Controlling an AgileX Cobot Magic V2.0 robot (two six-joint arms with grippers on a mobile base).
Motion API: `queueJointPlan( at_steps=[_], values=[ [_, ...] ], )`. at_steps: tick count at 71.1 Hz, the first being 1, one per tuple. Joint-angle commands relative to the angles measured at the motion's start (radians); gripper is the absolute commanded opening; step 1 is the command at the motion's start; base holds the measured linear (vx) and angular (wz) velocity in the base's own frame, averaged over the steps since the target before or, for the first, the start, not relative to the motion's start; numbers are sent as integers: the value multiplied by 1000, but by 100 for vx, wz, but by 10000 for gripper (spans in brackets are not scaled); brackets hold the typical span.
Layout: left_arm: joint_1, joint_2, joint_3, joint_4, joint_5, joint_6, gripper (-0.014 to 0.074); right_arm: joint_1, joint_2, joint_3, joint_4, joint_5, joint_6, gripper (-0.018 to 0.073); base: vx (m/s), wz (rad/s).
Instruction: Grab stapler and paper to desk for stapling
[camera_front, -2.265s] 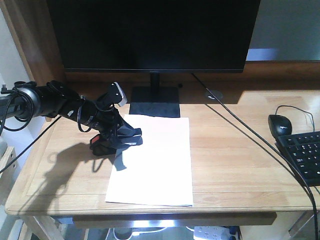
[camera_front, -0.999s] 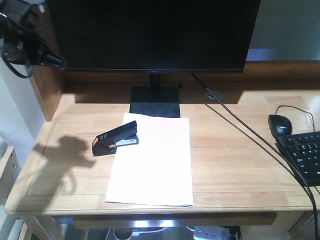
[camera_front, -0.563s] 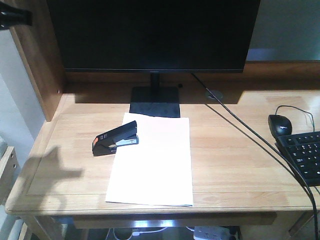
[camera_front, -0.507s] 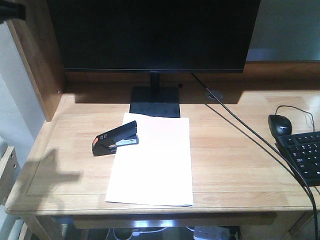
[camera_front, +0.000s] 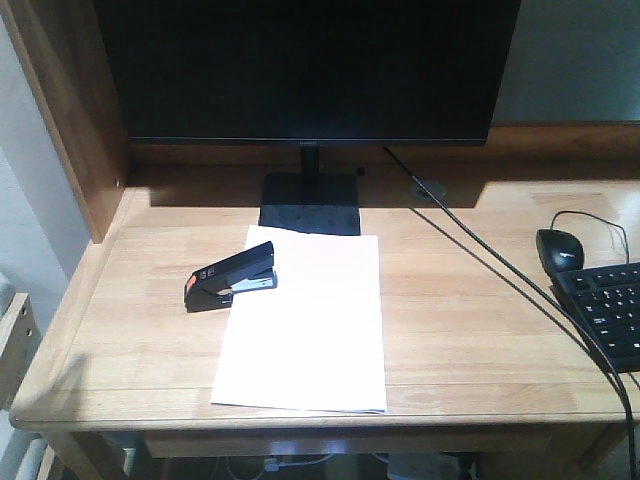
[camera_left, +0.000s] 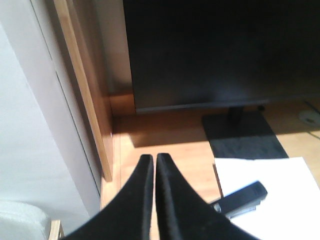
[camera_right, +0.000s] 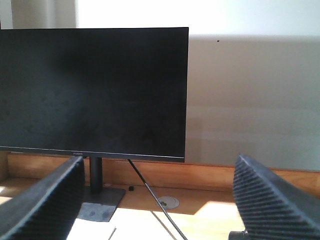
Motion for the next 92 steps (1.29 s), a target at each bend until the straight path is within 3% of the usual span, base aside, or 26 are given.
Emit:
queueJointPlan(
  at_steps=[1, 30, 42, 54, 92],
  values=[
    [-2, -90, 79, -2, -136, -9, -6, -4, 9, -28, -57, 20, -7, 580, 0, 0],
    [-2, -553, 582, 0, -375, -7, -6, -4, 9, -28, -57, 20, -7, 580, 0, 0],
    [-2, -651, 719, 2, -384, -7, -6, -4, 9, -28, -57, 20, -7, 580, 0, 0],
    [-2, -651, 791, 2, -377, -7, -6, -4, 9, -28, -57, 20, -7, 580, 0, 0],
    [-3, -650, 790, 2, -393, -7, -6, -4, 9, -28, -57, 20, -7, 580, 0, 0]
  ],
)
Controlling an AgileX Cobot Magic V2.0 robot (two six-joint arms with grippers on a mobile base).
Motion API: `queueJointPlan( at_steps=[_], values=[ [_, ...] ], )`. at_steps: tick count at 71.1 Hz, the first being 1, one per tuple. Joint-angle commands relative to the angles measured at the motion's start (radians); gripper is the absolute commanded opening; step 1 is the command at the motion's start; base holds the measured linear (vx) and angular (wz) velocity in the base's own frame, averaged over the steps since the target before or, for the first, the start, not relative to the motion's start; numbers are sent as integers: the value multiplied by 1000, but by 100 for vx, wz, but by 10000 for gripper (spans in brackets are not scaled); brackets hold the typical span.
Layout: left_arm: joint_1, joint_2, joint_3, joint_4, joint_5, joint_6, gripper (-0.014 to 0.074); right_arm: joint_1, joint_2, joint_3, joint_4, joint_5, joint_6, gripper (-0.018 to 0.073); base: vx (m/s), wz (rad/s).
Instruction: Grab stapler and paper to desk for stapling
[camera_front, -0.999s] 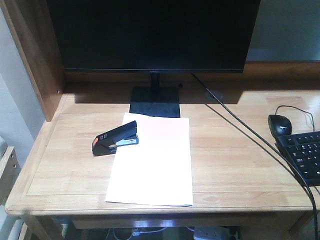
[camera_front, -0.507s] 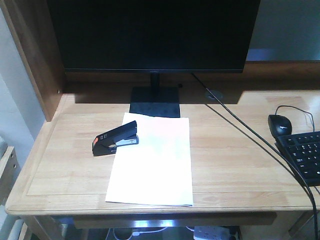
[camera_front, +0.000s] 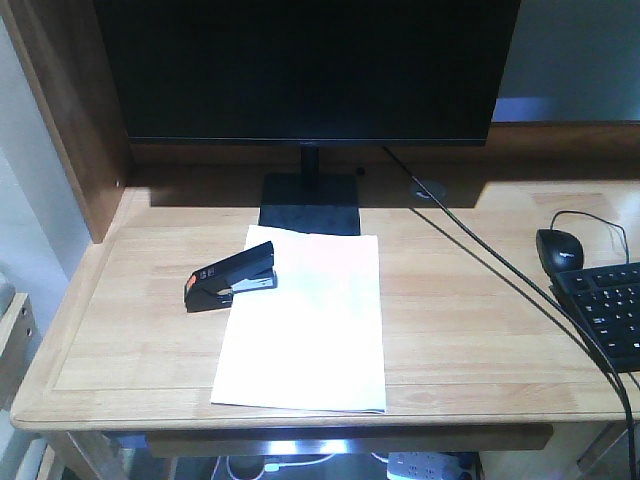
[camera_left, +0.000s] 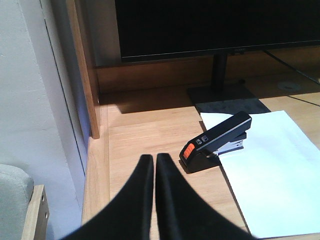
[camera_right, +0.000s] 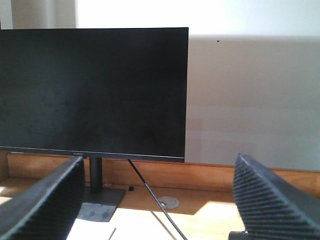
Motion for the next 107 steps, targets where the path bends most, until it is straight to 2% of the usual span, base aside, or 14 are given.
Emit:
queueJointPlan(
  at_steps=[1, 20, 27, 36, 45, 80, 100, 107],
  values=[
    [-3, 8, -26, 2, -77, -7, -6, -4, 9, -28, -57, 20, -7, 580, 0, 0],
    [-3, 8, -26, 2, -76, -7, -6, -4, 9, -28, -54, 21, 1, 575, 0, 0],
    [-3, 8, -26, 2, -76, -7, -6, -4, 9, -28, -53, 37, 16, 512, 0, 0],
    [-3, 8, -26, 2, -76, -7, -6, -4, 9, -28, -50, 53, 19, 302, 0, 0],
    [-3, 8, -26, 2, -76, -7, -6, -4, 9, -28, -54, 20, 0, -15, 0, 0],
    [-2, 0, -26, 2, -75, -7, -6, -4, 9, -28, -57, 25, -3, -10, 0, 0],
    [-2, -160, -10, 2, -75, -6, -6, -4, 9, -28, -57, 25, -3, -10, 0, 0],
    [-2, -235, 18, 26, -88, -6, -6, -4, 9, -28, -57, 25, -3, -10, 0, 0]
  ],
)
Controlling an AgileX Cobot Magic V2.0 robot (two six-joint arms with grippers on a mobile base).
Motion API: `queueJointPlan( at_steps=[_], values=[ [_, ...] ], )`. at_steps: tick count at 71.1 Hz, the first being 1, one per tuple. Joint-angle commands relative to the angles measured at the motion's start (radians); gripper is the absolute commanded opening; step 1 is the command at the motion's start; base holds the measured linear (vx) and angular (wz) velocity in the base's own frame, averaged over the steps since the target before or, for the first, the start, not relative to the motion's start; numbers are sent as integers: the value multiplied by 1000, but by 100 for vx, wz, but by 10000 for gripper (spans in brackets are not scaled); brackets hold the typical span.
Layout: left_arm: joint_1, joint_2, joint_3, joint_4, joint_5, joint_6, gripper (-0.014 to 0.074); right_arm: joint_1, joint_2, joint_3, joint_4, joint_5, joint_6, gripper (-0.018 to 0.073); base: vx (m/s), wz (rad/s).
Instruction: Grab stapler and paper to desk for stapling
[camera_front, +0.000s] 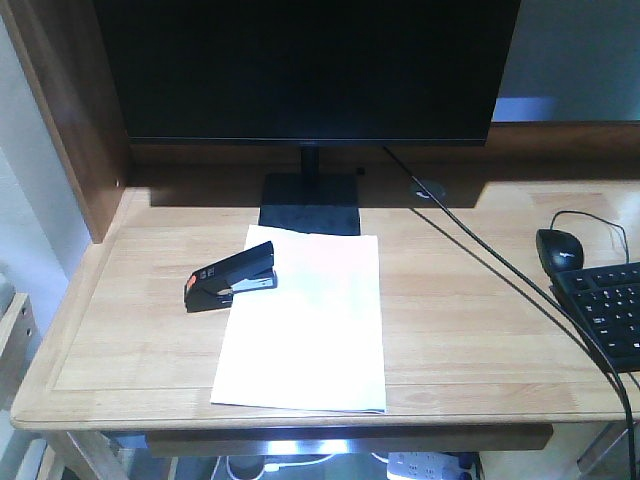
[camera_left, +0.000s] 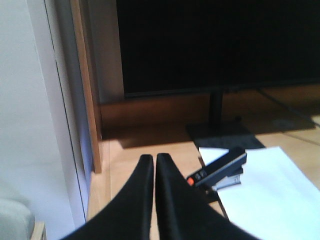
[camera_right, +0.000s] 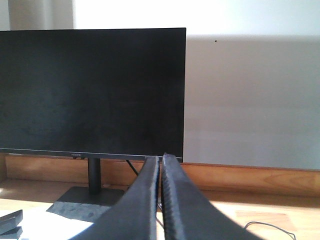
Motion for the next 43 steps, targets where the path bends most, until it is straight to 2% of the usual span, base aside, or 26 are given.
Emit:
queueJointPlan(
  at_steps=[1, 11, 21, 25, 37, 43],
  values=[
    [-2, -50, -1, 24, -84, -6, -6, -4, 9, -28, -58, 14, -7, -10, 0, 0],
    [11, -143, 120, 36, -147, -7, -6, -4, 9, -28, -58, 14, -7, -10, 0, 0],
    [76, -147, 257, 27, -298, -17, -6, -4, 9, -28, -58, 13, -7, -10, 0, 0],
    [99, -147, 250, 28, -276, -17, -6, -4, 9, -28, -58, 13, -7, -10, 0, 0],
    [152, -147, 251, 27, -309, -19, -6, -4, 9, -28, -58, 13, -7, -10, 0, 0],
    [186, -147, 251, -18, -310, -25, -6, -4, 9, -28, -58, 13, -7, -10, 0, 0]
  ],
)
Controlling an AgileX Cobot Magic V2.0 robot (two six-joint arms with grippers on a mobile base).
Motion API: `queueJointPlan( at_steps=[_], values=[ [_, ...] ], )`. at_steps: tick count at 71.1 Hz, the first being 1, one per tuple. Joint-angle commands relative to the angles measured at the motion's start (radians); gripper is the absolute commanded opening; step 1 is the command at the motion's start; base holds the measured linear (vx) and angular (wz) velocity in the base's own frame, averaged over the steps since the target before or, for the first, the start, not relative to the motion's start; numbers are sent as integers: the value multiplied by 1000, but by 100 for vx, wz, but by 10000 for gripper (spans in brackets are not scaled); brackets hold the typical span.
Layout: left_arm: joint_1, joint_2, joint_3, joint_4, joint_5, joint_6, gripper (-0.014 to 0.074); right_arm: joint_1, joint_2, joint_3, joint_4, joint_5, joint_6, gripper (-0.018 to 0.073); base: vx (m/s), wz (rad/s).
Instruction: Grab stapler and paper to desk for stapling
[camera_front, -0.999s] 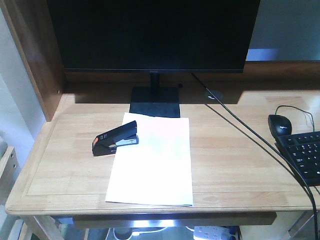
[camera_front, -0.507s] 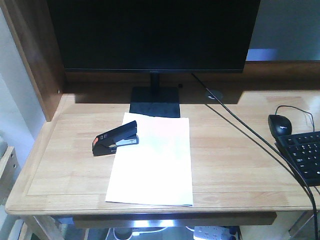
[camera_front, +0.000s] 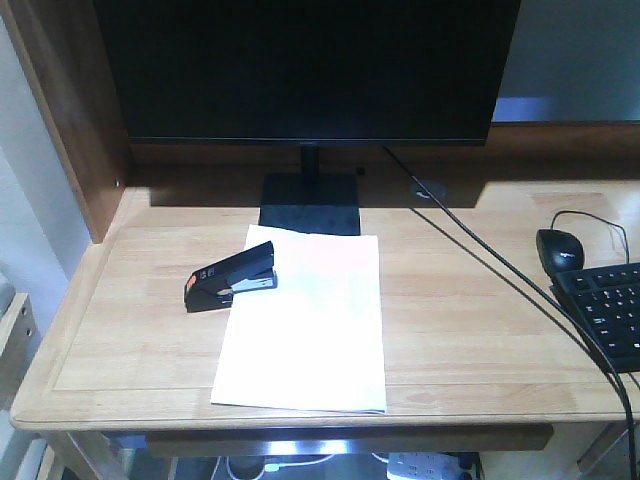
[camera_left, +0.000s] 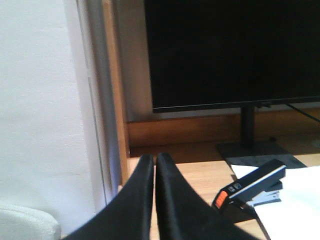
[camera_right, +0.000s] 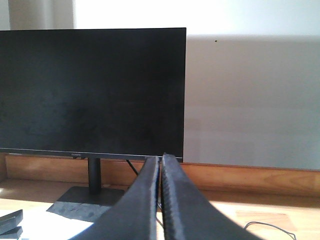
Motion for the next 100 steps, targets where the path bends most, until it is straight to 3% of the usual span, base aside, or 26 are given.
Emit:
queueJointPlan(
  at_steps=[1, 15, 23, 33, 37, 49, 58, 100],
  values=[
    [26, -17, 12, -53, -75, -15, -6, -4, 9, -28, -58, 13, -7, -10, 0, 0],
    [25, -17, 12, -74, -73, 8, -6, -4, 9, -28, -58, 13, -7, -10, 0, 0],
    [26, -17, 12, -89, -69, 76, -6, -4, 9, -28, -58, 13, -7, -10, 0, 0],
    [26, -17, 13, -182, -71, 184, -6, -4, 9, -28, -58, 13, -7, -10, 0, 0],
    [26, -17, 13, -206, -67, 184, -6, -4, 9, -28, -58, 13, -7, -10, 0, 0],
    [26, -17, 13, -186, -67, 184, -6, -4, 9, -28, -58, 13, -7, -10, 0, 0],
    [26, -17, 13, -118, -67, 184, -6, -4, 9, -28, -58, 13, -7, -10, 0, 0],
    [26, -16, 11, -117, -67, 184, -6, -4, 9, -28, -58, 13, -7, -10, 0, 0]
  ],
)
